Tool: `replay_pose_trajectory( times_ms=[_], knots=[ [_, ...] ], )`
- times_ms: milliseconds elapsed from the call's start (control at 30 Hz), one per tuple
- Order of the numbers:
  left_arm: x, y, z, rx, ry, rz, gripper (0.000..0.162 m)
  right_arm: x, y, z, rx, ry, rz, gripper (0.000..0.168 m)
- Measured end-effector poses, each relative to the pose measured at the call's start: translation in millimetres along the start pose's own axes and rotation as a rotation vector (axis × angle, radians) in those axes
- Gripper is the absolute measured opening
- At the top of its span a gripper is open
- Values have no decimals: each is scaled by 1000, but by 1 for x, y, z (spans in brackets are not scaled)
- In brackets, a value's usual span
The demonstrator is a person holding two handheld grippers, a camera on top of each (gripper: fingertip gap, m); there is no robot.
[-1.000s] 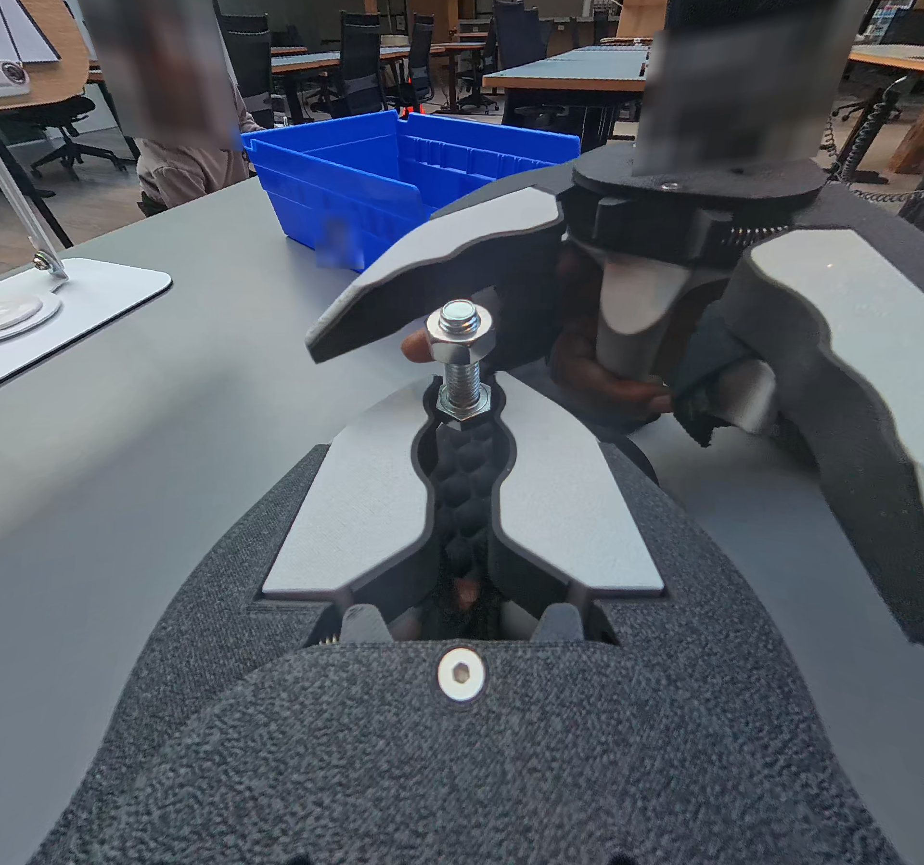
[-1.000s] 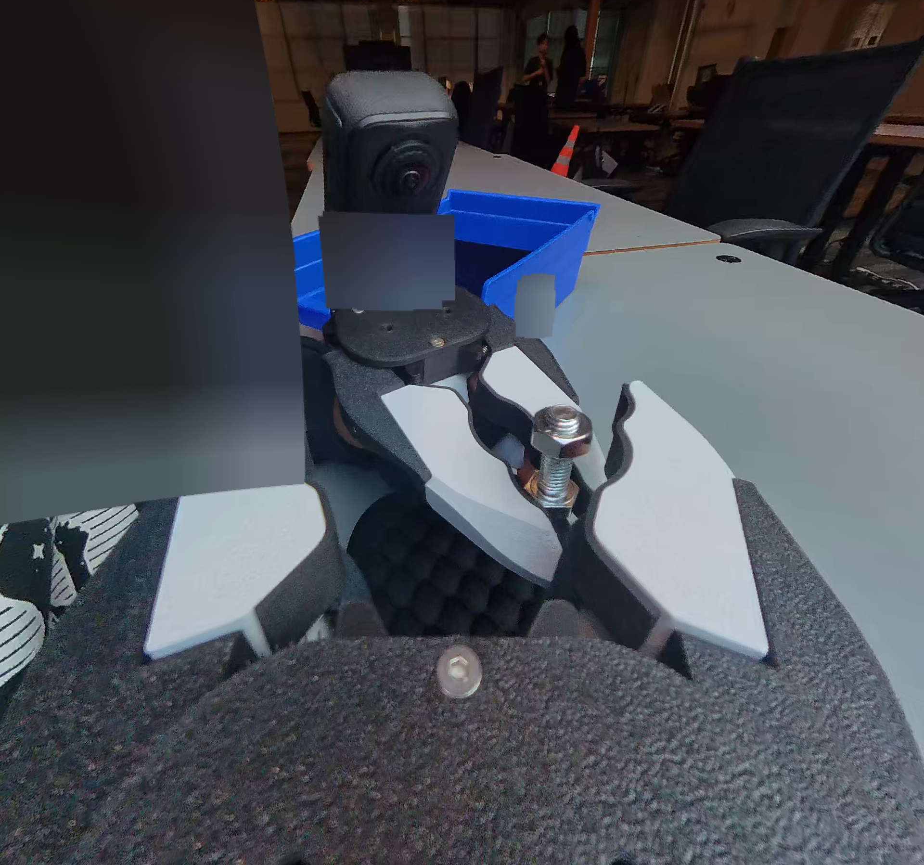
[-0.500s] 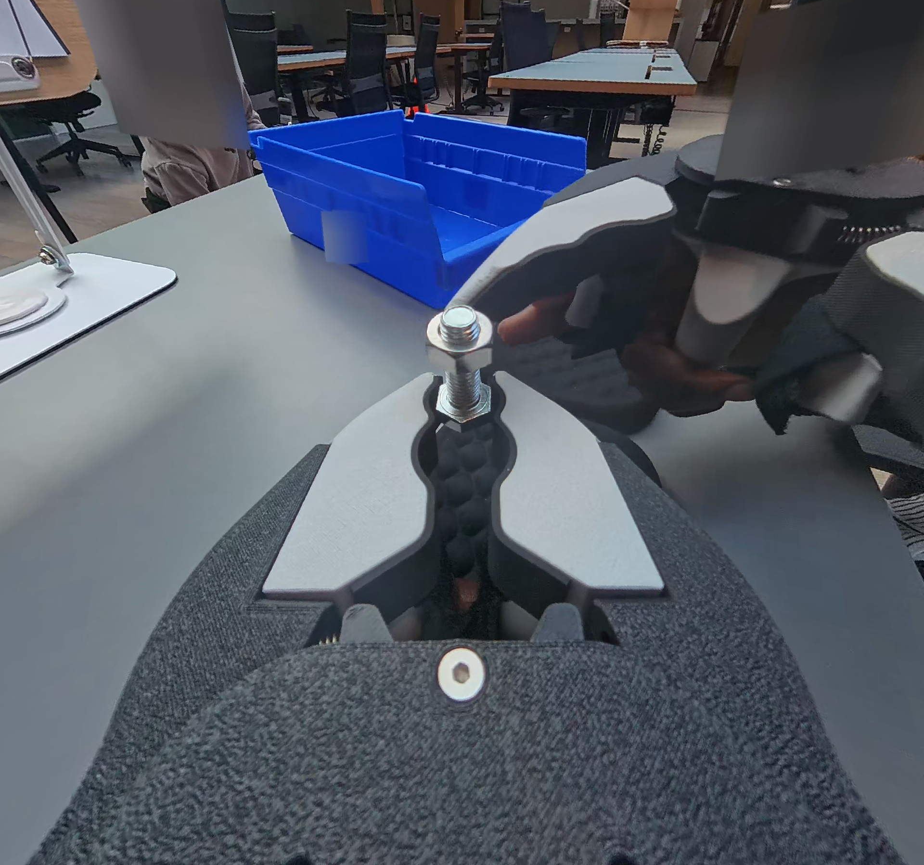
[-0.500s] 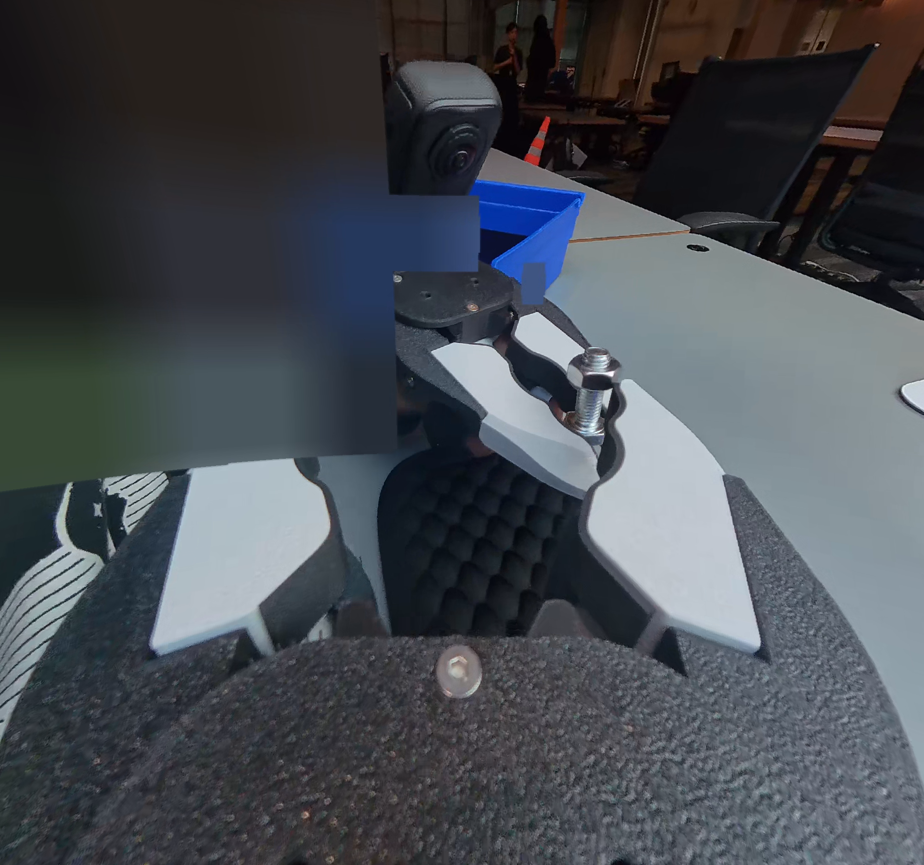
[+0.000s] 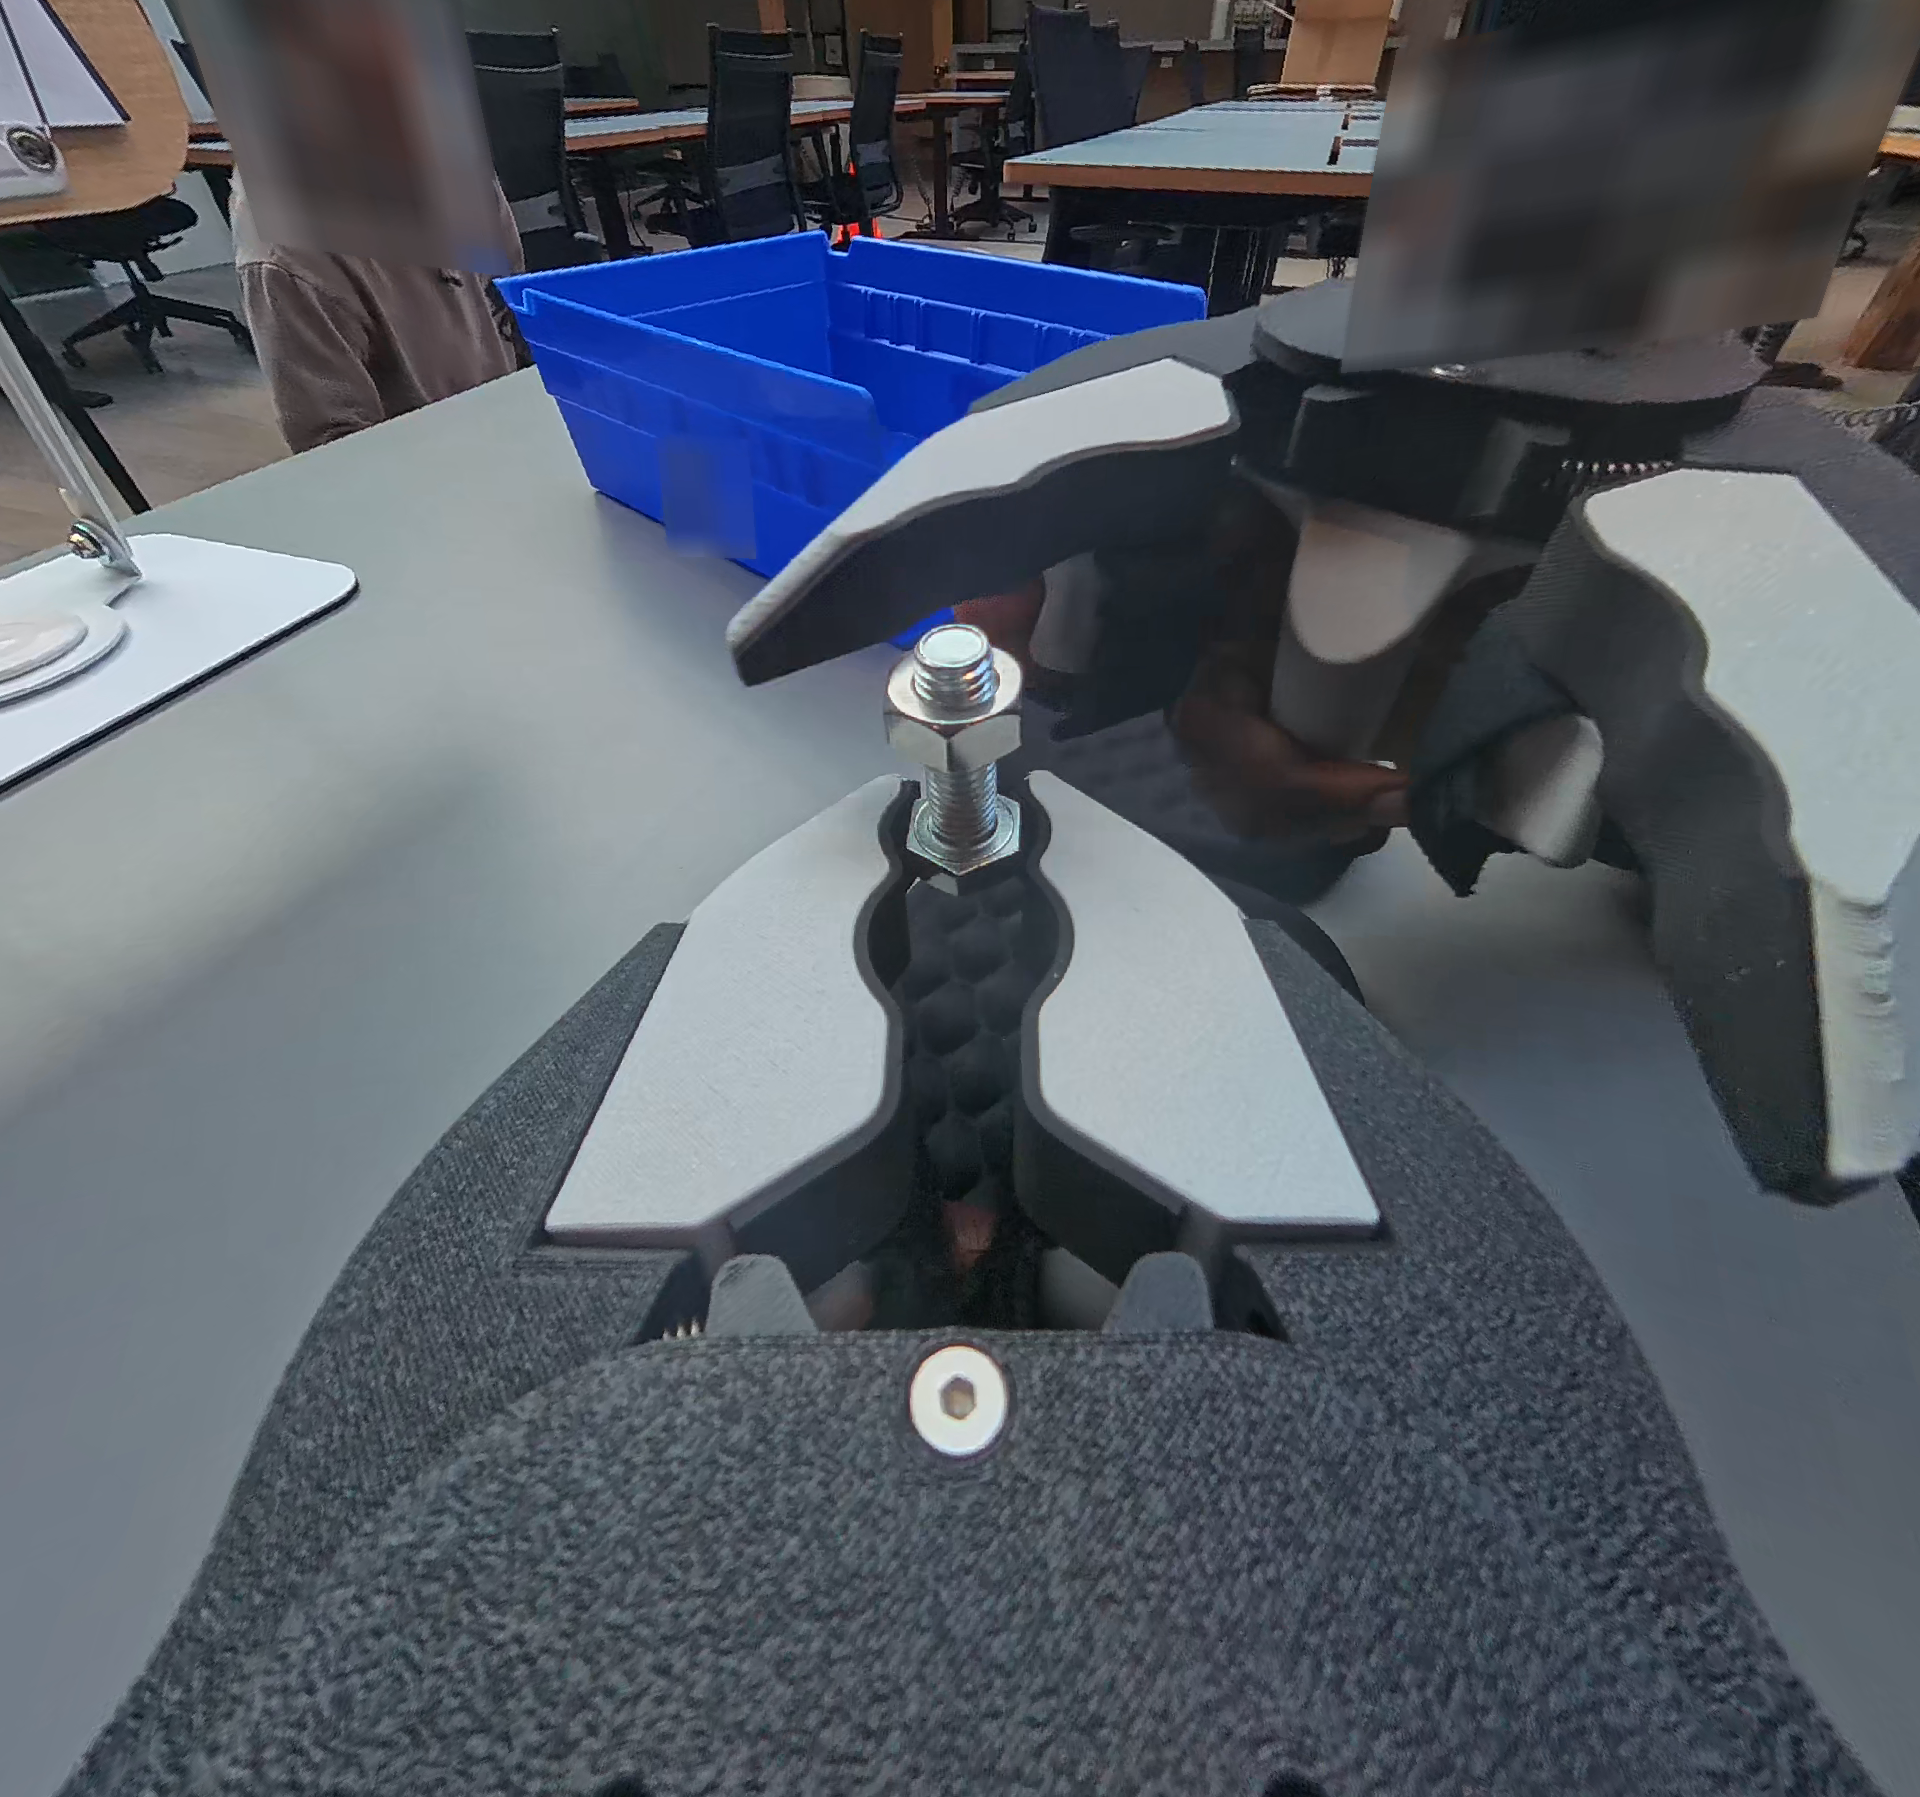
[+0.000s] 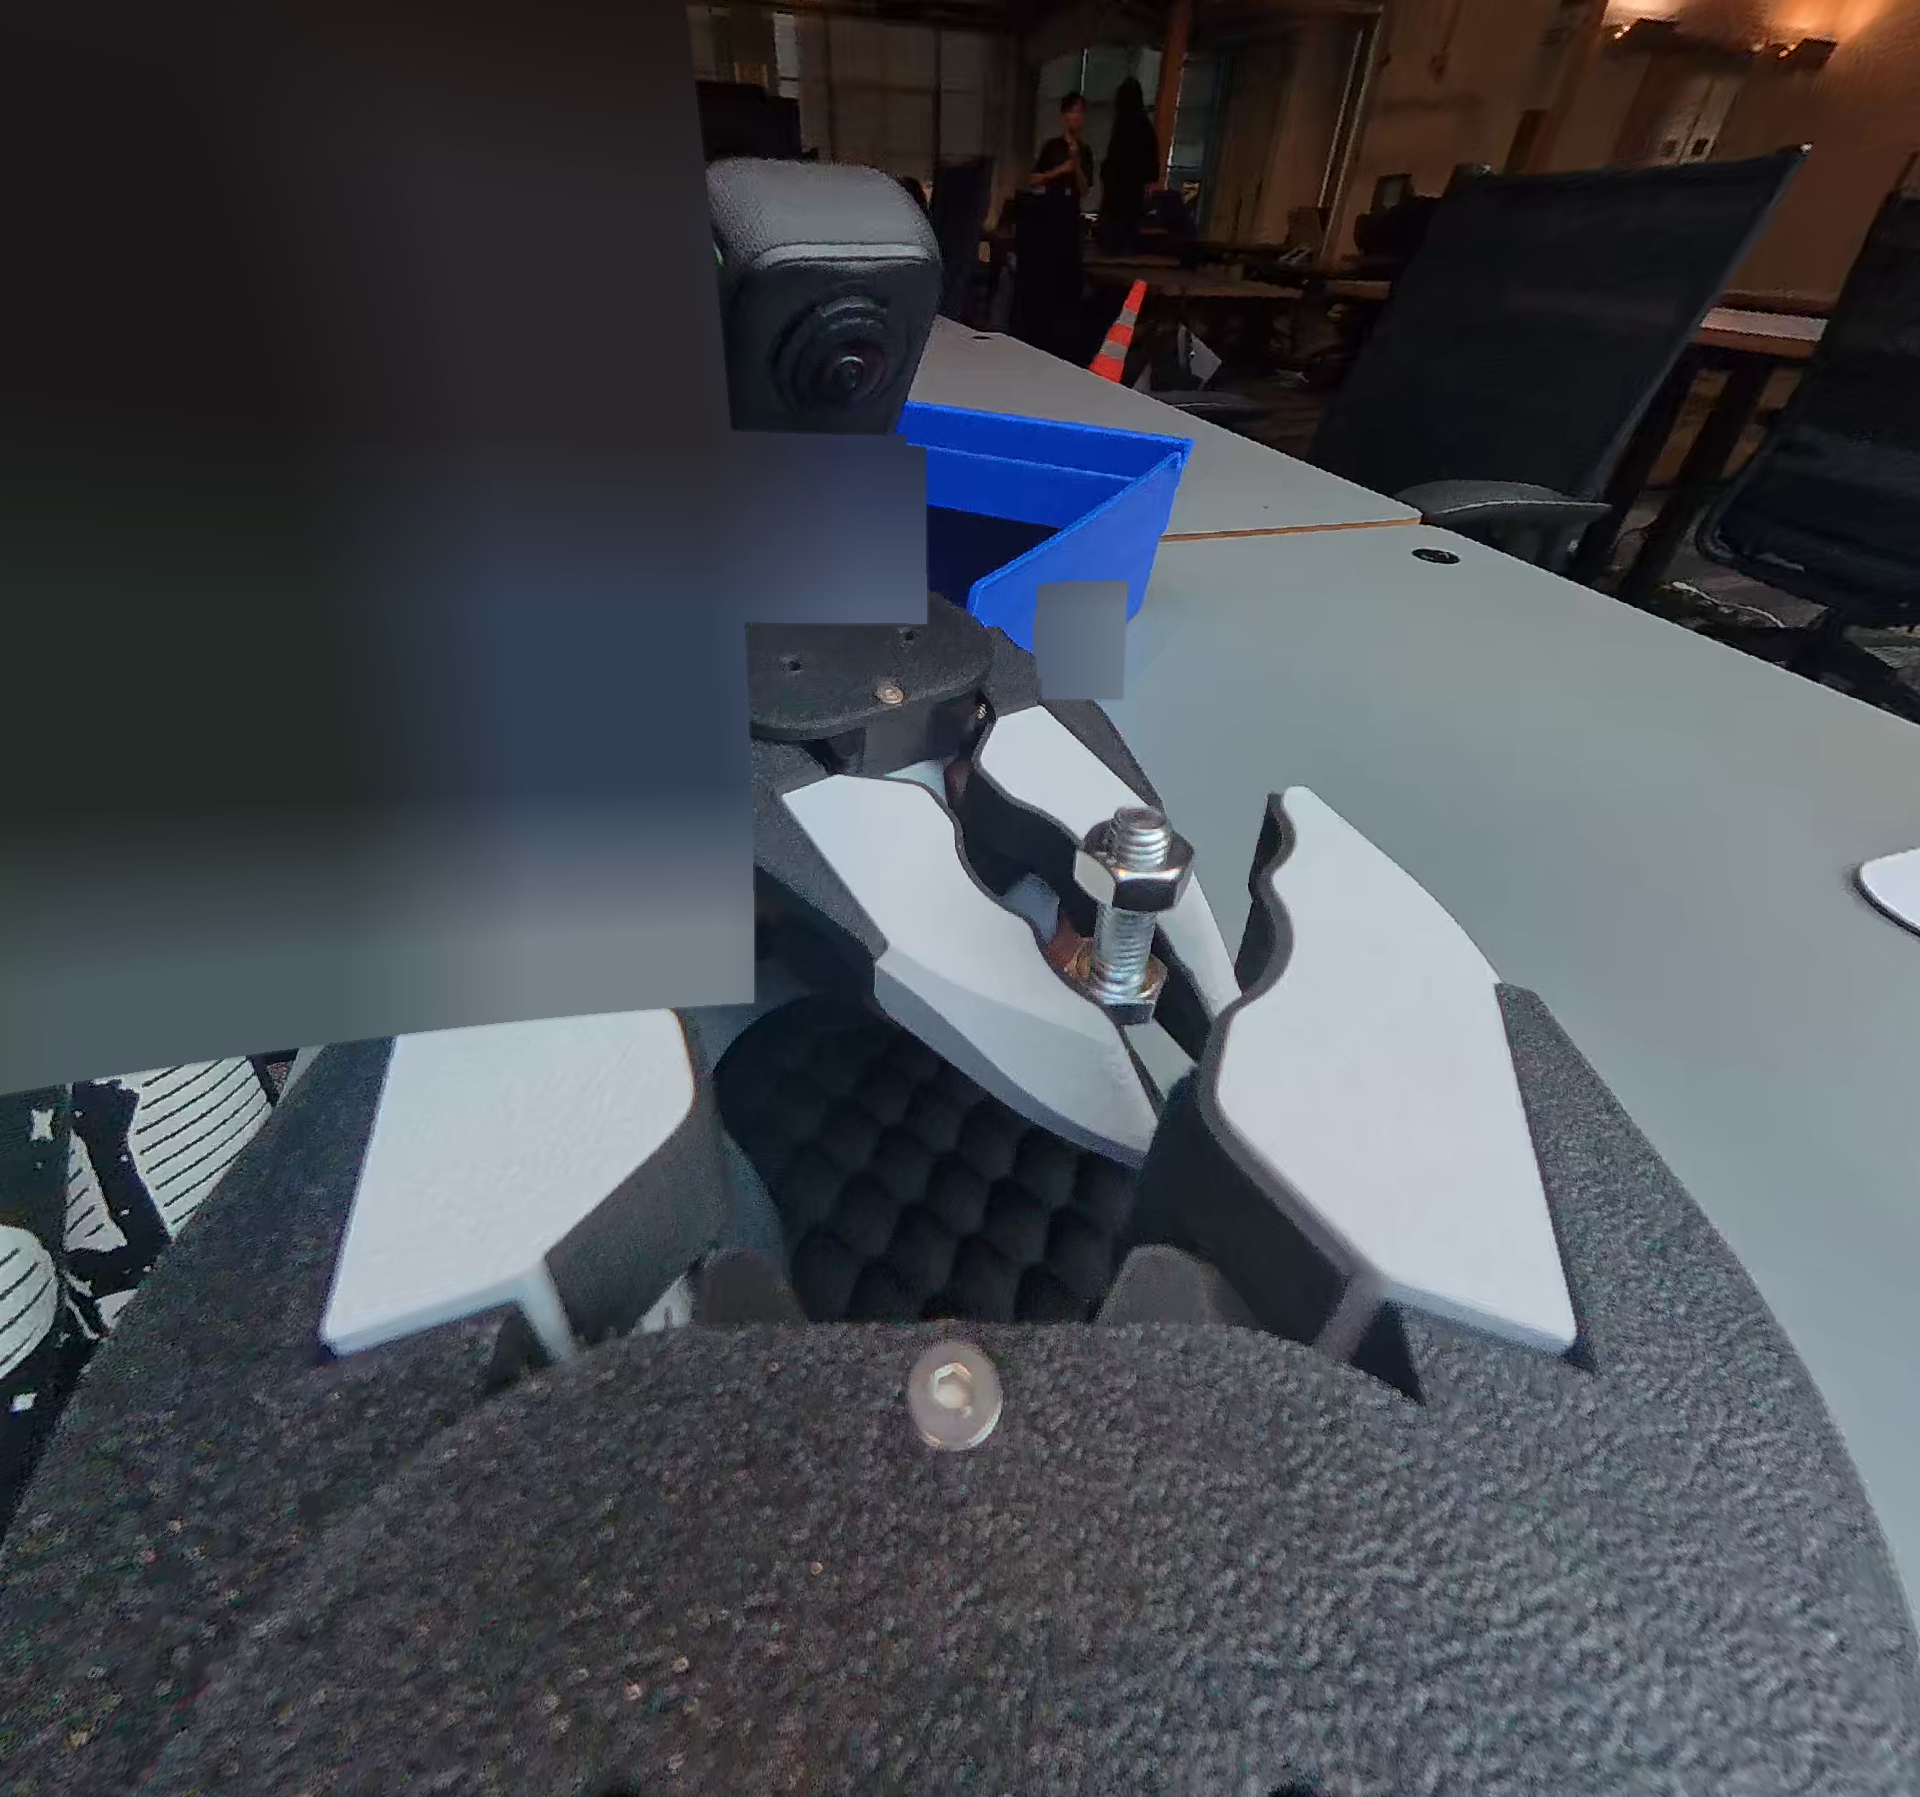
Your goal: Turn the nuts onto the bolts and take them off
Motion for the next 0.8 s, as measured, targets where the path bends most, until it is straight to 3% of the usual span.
replay_pose_trajectory(
  times_ms=[233,567,800],
  knots=[
    [0,0,-1,2,2,-1,17,6,-13,-4,44,35,48,109],
    [1,0,-1,-1,4,2,17,11,11,-5,37,-1,1,108],
    [1,0,0,-4,6,6,17,16,32,-3,23,-13,-20,91]
  ],
)
Point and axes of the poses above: each gripper's, where its closed fingertips meet, y back along the fingers, z out of its top, x = y × z across the jaws, the point moved 2 cm from there along y, back along the fingers, and after that the axes turned 10 degrees about -z, right-handed, at the moved point
